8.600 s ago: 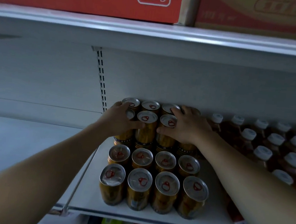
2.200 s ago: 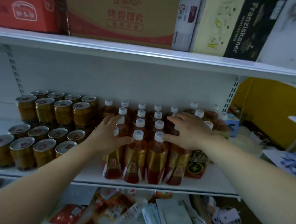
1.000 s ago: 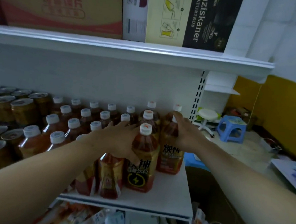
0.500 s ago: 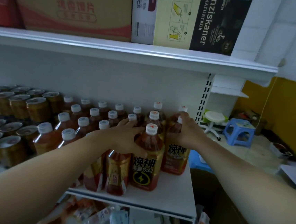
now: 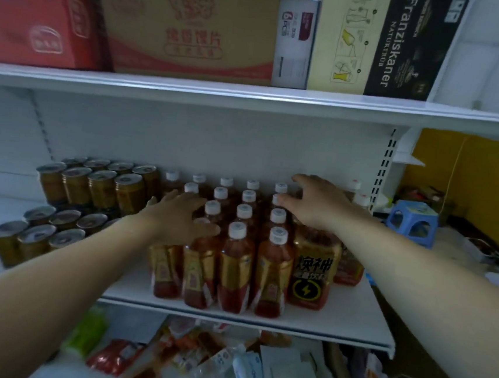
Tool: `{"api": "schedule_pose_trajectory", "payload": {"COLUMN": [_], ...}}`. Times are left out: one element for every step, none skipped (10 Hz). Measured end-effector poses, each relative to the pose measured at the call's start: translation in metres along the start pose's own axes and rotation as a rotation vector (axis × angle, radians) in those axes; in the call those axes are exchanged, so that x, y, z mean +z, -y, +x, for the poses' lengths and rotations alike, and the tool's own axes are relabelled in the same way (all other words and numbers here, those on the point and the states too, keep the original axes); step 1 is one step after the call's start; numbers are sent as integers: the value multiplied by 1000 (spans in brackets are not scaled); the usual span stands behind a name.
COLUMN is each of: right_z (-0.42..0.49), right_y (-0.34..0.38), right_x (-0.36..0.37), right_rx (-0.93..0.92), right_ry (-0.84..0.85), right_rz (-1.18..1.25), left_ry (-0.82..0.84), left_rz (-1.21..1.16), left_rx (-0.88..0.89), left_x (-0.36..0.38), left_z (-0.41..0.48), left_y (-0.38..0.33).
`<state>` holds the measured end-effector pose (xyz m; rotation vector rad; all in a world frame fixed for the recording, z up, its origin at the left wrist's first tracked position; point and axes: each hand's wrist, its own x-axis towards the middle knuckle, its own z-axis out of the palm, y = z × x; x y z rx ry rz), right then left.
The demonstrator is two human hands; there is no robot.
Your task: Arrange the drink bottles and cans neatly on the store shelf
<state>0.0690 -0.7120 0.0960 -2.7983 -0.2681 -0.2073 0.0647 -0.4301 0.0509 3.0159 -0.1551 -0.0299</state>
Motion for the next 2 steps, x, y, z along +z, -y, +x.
{"api": "schedule_pose_trajectory", "payload": {"right_z": [-18, -31], "right_y": [37, 63], "right_x": [12, 24], "right_rx": [47, 98], "right_ry": [0, -17], "right_rz": [13, 39], "left_ry": [10, 3], "left_rz": [30, -11], "left_rx": [-2, 44], "left_x": [10, 14], "left_z": [-12, -15], "left_y": [12, 14]}}
